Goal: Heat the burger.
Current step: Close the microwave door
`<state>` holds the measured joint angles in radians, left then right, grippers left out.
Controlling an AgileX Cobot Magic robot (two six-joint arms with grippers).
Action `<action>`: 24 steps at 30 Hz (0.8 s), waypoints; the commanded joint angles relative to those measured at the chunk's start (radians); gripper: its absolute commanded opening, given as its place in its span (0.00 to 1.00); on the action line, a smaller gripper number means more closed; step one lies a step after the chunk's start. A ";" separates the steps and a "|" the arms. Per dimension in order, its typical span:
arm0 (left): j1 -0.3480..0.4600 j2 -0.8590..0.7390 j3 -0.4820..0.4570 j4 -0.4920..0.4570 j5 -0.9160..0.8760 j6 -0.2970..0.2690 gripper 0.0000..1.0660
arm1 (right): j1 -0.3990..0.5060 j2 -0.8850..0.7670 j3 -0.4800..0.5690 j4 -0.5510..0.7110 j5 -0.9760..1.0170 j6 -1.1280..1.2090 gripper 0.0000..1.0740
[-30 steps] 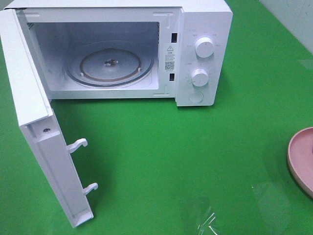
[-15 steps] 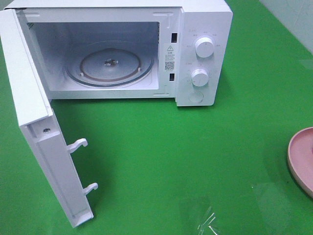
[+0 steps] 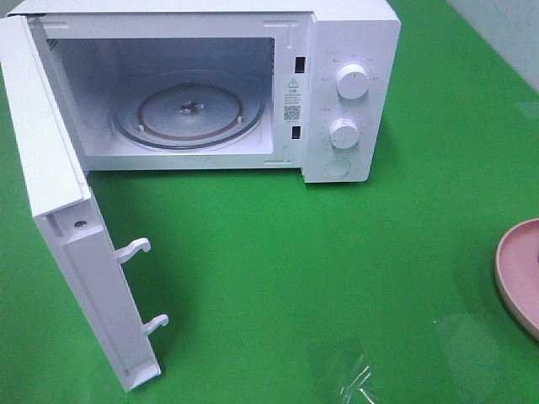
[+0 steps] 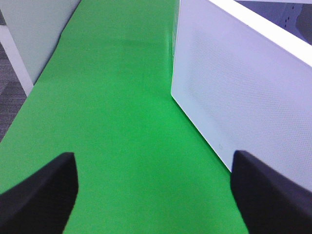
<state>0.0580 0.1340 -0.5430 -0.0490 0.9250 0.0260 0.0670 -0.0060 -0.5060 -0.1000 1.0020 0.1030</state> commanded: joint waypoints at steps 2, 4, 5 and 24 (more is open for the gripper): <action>0.002 0.074 -0.005 0.006 -0.089 -0.012 0.47 | -0.007 -0.023 0.001 0.001 -0.001 -0.009 0.71; 0.002 0.106 -0.005 0.006 -0.112 -0.011 0.30 | -0.007 -0.023 0.001 0.001 -0.001 -0.009 0.71; 0.002 0.106 -0.005 0.006 -0.112 -0.011 0.30 | -0.007 -0.023 0.001 0.001 -0.001 -0.009 0.71; 0.002 0.338 0.176 0.094 -0.685 0.004 0.00 | -0.007 -0.023 0.001 0.001 -0.001 -0.009 0.71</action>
<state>0.0580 0.4600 -0.4130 0.0380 0.3860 0.0280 0.0670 -0.0060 -0.5060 -0.1000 1.0020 0.1030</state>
